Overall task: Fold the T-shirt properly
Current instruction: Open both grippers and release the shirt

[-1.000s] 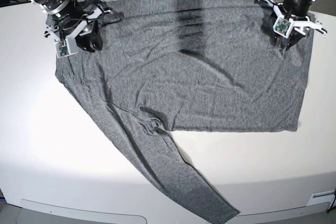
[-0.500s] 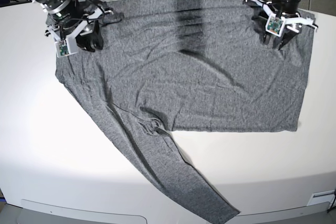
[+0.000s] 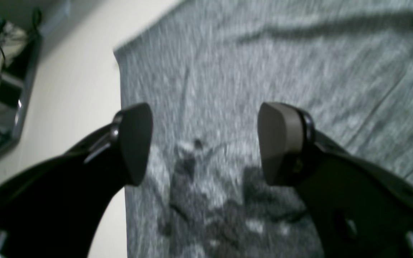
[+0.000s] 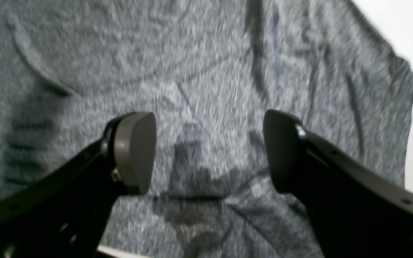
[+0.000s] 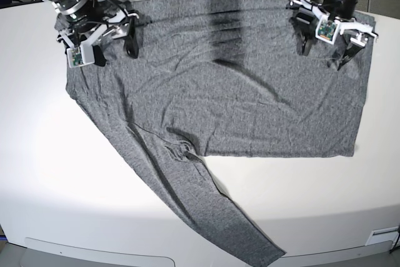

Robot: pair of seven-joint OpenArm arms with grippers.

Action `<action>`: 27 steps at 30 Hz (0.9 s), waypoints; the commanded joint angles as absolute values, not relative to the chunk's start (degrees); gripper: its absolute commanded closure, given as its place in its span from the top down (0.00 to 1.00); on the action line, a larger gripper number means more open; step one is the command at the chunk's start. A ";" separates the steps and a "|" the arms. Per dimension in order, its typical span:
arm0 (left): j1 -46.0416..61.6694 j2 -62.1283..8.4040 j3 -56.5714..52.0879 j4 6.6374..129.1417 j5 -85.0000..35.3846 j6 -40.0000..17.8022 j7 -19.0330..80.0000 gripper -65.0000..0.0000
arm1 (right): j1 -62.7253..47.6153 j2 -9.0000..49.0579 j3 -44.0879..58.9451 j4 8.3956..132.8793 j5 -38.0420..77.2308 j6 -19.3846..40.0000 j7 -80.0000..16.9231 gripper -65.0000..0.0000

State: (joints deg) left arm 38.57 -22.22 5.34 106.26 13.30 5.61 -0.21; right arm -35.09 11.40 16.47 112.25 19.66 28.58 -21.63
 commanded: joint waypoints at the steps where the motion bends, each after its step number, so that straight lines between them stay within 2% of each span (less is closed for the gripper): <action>1: 38.74 -22.70 5.17 107.35 13.45 6.26 -2.28 0.69 | -35.11 11.73 16.64 113.30 20.16 28.73 -19.70 0.71; 10: 37.30 -22.02 5.19 107.35 13.45 6.26 -4.38 0.69 | -35.07 10.61 16.64 113.30 20.16 28.73 -19.42 0.71; 16: 30.50 -17.17 5.19 107.35 13.41 6.26 -3.53 0.69 | -33.50 7.03 16.64 113.23 20.18 28.73 -19.27 0.71; 20: 25.45 -14.28 5.19 107.35 12.47 6.24 2.09 0.69 | -30.59 6.76 16.53 113.23 20.18 28.75 -19.29 0.71; 27: 18.65 -13.37 5.19 107.35 9.80 6.46 3.51 0.69 | -22.96 6.17 16.53 113.23 20.18 28.75 -19.42 0.71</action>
